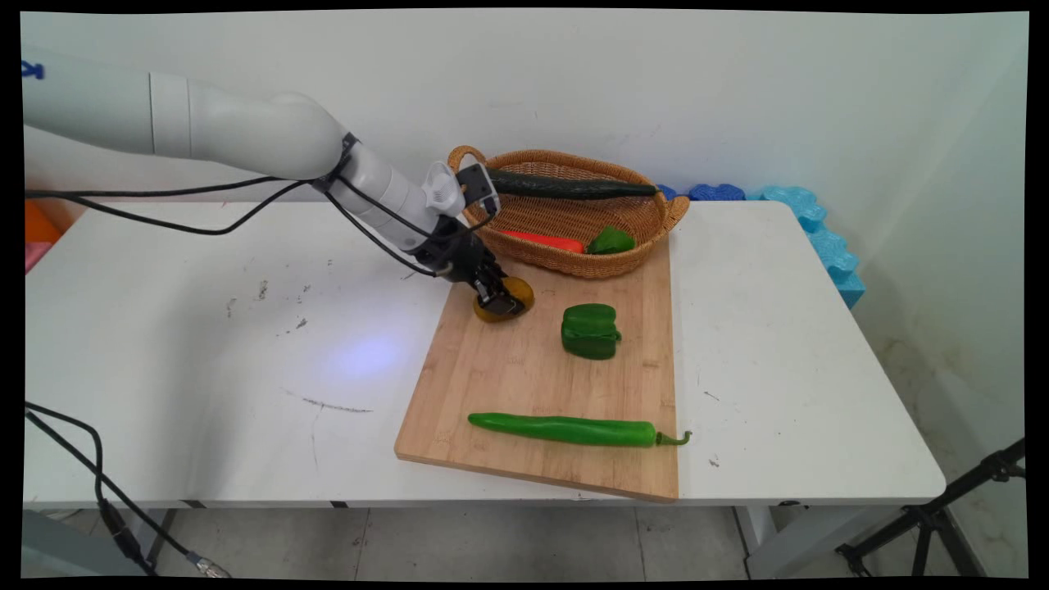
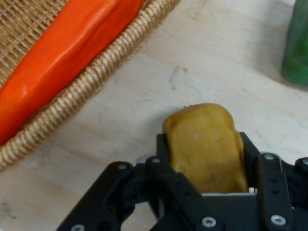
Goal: Place the picked object in the vegetable basket
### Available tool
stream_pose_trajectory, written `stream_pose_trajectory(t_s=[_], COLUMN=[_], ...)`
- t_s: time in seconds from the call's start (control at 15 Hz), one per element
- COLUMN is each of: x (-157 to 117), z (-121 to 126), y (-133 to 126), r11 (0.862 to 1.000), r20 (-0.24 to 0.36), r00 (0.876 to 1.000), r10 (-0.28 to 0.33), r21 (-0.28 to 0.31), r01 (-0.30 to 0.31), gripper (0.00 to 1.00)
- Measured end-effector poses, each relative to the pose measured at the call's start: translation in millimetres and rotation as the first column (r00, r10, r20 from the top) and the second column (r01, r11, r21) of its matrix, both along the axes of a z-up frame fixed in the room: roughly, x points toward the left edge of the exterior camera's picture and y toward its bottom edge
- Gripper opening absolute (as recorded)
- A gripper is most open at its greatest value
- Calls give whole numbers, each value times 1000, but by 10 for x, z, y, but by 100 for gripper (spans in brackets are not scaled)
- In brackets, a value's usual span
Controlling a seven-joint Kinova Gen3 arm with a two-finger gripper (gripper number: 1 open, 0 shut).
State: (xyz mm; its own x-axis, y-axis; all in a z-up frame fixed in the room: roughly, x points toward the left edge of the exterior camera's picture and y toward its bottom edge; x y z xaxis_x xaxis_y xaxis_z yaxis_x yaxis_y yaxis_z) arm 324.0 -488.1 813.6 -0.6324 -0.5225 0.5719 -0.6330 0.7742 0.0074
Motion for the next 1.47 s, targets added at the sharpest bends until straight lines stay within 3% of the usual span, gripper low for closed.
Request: stream_pose_trajectory(t_s=[0.6,1.0,1.47], x=[-66,-163,-263], z=[280,718,1127], y=[-18,-134,-379], r11=[995,984,971], r20=[10,20,19], r00=[997,992,990], r10=[-75,-126,-140], r21=[-58,-127,-194], r01=[76,127,141], gripper=[0,0,0])
